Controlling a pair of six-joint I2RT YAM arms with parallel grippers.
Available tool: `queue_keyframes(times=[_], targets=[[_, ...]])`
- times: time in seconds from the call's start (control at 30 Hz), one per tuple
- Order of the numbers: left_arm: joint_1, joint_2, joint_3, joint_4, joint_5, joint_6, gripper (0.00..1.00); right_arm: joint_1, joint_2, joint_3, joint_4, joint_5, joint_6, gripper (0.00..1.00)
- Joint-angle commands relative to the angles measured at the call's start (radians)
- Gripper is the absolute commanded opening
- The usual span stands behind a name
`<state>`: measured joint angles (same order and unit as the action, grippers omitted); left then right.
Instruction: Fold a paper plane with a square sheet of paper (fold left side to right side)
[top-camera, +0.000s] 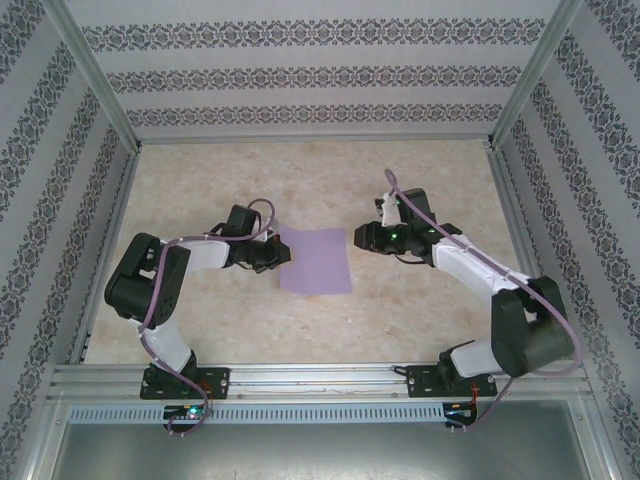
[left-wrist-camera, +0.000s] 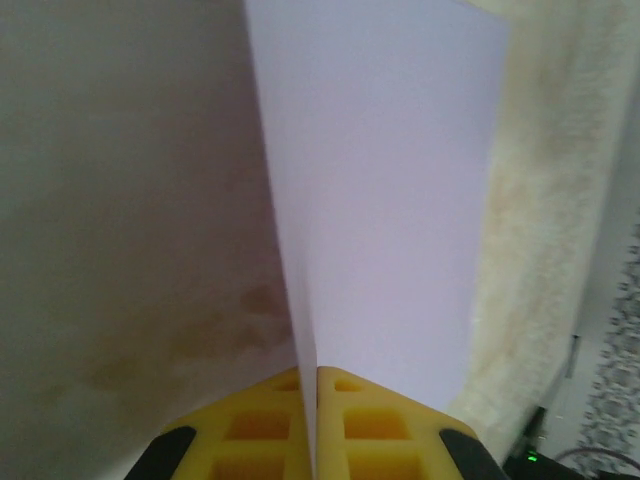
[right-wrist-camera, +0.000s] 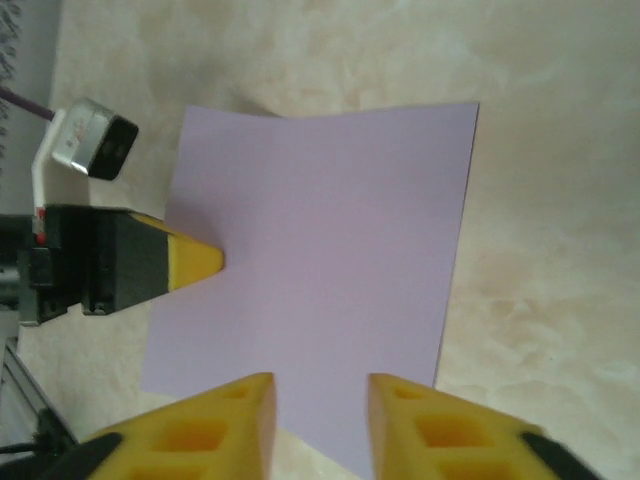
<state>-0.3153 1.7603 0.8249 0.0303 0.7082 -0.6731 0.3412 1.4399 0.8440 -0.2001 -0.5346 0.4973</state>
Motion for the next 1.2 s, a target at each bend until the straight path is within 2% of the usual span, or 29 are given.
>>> queue_keyframes(times=[0.0, 0.13, 0.43, 0.67, 0.8, 0.97, 1.17], targets=[[-0.013, 0.01, 0.055, -0.143, -0.063, 0.1, 0.0, 0.034, 0.076, 0.031, 0.015, 0.031, 0.019, 0.18], [-0.014, 0.002, 0.059, -0.146, -0.063, 0.098, 0.0, 0.059, 0.165, 0.067, 0.028, 0.049, 0.029, 0.0], [-0.014, 0.002, 0.064, -0.137, -0.058, 0.094, 0.0, 0.091, 0.306, 0.112, 0.024, 0.073, 0.017, 0.0], [-0.021, -0.009, 0.071, -0.124, -0.038, 0.081, 0.06, 0.101, 0.37, 0.106, -0.005, 0.1, 0.003, 0.0], [-0.019, -0.03, 0.075, -0.135, -0.039, 0.081, 0.11, 0.108, 0.398, 0.097, -0.022, 0.125, -0.004, 0.0], [-0.021, -0.072, 0.083, -0.144, -0.033, 0.075, 0.24, 0.113, 0.414, 0.08, -0.028, 0.148, -0.008, 0.0], [-0.03, -0.118, 0.101, -0.153, -0.008, 0.07, 0.34, 0.114, 0.419, 0.076, -0.031, 0.162, -0.014, 0.0]])
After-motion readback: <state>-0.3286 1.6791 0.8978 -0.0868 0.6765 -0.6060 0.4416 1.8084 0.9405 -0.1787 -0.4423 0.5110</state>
